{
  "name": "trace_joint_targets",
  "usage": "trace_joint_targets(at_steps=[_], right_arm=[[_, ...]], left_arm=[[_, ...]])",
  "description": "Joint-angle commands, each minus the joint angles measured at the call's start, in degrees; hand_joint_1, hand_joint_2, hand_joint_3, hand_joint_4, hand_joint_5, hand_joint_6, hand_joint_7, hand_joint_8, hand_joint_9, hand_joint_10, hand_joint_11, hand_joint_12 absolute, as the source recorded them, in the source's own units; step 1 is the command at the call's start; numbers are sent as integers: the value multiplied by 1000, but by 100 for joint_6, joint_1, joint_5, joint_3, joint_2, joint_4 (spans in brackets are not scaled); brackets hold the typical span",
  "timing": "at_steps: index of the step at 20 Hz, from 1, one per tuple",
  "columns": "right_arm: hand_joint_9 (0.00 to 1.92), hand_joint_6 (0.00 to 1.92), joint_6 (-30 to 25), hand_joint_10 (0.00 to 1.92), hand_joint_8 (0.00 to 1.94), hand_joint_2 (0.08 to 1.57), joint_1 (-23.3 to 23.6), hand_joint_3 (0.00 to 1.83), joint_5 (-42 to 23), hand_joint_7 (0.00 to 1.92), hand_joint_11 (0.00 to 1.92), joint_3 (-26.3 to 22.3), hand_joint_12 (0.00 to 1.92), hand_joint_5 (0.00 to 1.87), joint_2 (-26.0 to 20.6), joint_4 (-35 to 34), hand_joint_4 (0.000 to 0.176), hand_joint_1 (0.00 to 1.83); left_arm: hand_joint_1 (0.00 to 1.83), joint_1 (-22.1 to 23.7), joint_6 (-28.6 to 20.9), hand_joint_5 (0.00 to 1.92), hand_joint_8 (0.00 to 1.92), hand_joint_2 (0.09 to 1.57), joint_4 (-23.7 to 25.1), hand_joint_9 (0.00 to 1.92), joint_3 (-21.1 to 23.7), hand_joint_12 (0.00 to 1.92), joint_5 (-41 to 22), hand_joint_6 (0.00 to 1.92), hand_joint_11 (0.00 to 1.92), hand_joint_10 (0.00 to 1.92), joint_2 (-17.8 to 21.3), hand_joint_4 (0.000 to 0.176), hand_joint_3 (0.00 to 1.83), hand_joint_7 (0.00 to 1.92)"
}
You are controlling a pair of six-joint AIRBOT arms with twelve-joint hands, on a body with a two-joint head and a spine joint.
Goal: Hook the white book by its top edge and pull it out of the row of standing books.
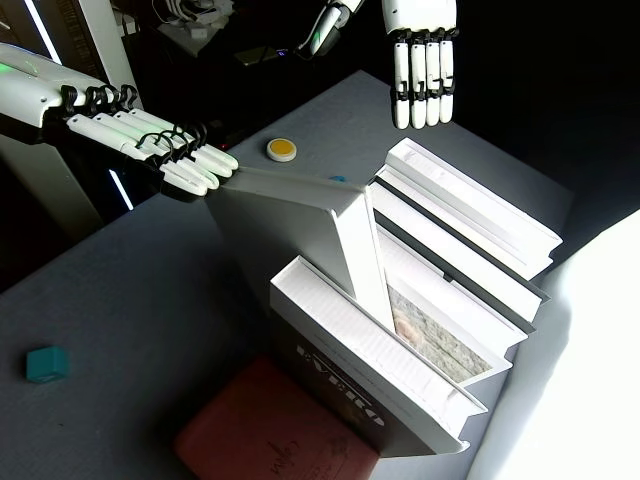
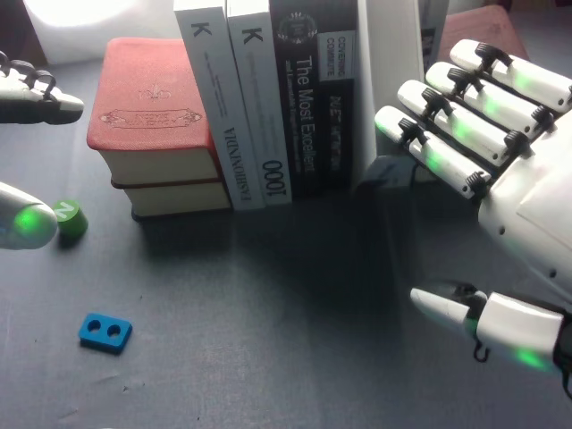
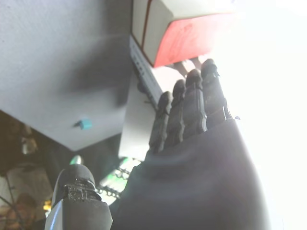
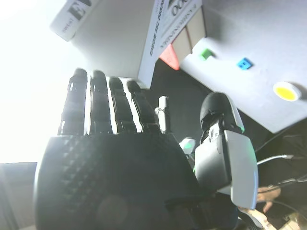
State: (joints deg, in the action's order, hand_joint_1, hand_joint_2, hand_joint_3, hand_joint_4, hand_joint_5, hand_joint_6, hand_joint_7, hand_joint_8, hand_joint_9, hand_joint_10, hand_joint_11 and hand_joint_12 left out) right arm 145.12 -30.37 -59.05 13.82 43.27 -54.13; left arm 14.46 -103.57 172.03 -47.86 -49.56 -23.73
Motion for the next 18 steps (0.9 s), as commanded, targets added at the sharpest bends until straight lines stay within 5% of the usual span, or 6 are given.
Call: trace_joint_targets(at_steps=[1,18], right_arm=[[0,0,31,0,0,1171,-1,0,-193,0,0,-22,0,0,-21,122,0,0],[0,0,103,0,0,1218,-518,10,178,0,0,226,0,0,70,-144,0,0]], left_arm=[[0,72,0,0,0,987,55,0,-19,0,484,0,0,0,-3,0,32,0],[0,69,0,0,0,997,55,0,-26,0,484,0,0,0,0,0,19,0]])
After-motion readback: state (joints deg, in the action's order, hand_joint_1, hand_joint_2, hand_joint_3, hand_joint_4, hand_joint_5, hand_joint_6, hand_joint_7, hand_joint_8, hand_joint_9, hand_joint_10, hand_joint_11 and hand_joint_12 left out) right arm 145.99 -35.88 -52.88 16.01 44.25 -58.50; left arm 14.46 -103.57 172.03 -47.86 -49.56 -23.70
